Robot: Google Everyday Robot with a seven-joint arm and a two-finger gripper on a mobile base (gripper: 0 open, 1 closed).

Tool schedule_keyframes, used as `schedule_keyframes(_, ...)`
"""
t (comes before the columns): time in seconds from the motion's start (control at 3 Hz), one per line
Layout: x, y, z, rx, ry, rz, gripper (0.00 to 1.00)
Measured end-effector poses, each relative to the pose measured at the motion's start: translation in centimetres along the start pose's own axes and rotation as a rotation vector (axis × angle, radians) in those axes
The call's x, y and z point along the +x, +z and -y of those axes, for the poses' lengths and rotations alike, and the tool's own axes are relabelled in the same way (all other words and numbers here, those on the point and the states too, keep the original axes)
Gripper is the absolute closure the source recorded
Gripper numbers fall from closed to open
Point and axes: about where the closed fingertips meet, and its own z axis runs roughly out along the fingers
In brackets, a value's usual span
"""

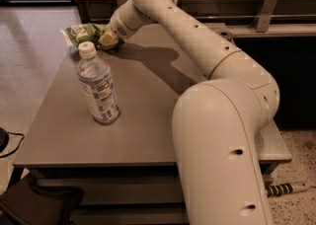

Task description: Pick green jalapeno chip bag

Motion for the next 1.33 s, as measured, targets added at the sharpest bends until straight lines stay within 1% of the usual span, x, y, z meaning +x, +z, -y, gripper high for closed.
schedule_keyframes(1.33, -0.11, -0.12, 0.04, 0.0, 0.0, 0.0, 1.0)
